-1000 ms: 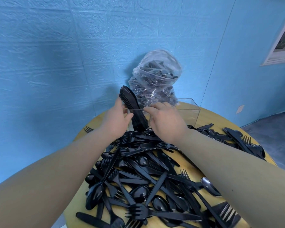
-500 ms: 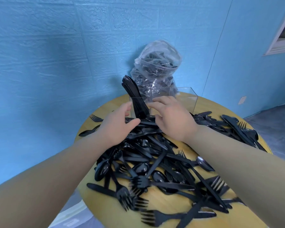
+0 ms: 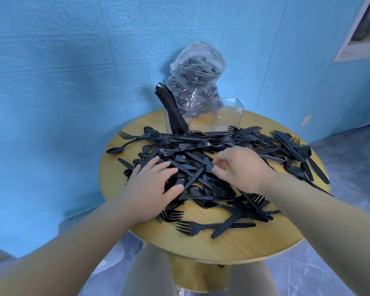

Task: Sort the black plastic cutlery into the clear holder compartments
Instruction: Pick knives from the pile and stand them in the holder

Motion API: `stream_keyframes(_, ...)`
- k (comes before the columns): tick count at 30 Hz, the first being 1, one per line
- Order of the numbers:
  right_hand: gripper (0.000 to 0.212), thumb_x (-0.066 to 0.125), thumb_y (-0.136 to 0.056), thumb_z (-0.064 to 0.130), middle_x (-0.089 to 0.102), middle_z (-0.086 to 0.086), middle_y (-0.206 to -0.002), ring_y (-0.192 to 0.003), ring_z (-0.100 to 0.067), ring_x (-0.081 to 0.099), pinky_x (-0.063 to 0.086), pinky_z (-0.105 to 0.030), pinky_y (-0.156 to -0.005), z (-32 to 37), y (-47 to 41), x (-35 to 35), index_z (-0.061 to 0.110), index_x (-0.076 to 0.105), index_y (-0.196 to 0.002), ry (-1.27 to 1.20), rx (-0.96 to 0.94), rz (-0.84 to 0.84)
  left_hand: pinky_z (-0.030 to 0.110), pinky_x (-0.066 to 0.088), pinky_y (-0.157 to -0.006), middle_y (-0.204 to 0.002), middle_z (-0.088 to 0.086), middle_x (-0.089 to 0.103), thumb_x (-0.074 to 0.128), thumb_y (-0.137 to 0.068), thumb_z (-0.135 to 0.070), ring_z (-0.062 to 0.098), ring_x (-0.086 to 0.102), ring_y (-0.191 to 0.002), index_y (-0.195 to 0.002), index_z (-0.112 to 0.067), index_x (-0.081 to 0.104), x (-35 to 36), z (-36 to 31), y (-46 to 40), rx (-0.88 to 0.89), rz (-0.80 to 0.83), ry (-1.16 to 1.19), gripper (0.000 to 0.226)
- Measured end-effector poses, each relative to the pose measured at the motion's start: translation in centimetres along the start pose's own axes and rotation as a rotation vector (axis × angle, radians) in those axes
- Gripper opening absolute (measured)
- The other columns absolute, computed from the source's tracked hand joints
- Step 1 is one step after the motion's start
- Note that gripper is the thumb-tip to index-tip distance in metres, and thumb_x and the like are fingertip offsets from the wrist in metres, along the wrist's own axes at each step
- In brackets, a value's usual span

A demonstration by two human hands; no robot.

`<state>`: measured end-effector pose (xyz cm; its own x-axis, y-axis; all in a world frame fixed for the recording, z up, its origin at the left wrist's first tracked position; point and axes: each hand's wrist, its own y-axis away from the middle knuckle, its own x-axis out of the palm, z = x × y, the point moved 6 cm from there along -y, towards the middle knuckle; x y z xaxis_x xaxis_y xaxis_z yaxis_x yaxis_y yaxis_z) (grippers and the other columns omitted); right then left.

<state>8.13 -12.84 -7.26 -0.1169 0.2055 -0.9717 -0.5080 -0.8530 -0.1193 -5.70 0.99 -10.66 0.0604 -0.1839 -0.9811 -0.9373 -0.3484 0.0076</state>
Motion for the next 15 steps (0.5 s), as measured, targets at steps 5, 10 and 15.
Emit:
stream_keyframes(5,0.030,0.054,-0.092,0.038,0.067,0.002,-0.107,-0.098,-0.020,0.060,0.051,-0.032,-0.083,-1.0,0.5,1.1,0.020,0.063,-0.114,0.074,0.102,0.085,0.048,-0.003,-0.116,-0.157,-0.014,0.016,0.024,-0.094,-0.061,0.009,-0.003,-0.146,-0.146,-0.037,0.027,0.5,-0.7,-0.3,-0.020,-0.032,-0.003,0.057)
stream_keyframes(10,0.022,0.054,-0.092,0.034,0.065,0.002,-0.102,-0.094,-0.019,0.059,0.052,-0.032,-0.079,-2.2,0.6,-0.2,0.020,0.064,-0.106,0.078,0.189,-0.053,0.047,-0.002,-0.116,-0.155,-0.013,0.024,0.023,-0.097,-0.056,0.009,-0.001,-0.146,-0.143,-0.034,0.035,0.4,-1.2,-0.5,-0.026,-0.157,0.020,0.053)
stream_keyframes(15,0.018,0.059,-0.090,0.033,0.064,0.003,-0.093,-0.088,-0.018,0.059,0.051,-0.033,-0.077,-3.0,1.7,-1.1,0.019,0.066,-0.100,-0.013,0.175,-0.121,0.046,-0.002,-0.116,-0.149,-0.015,0.036,0.002,-0.087,-0.061,0.008,0.004,-0.146,-0.136,-0.035,0.047,0.1,-2.0,0.1,0.052,-0.295,0.084,0.071)
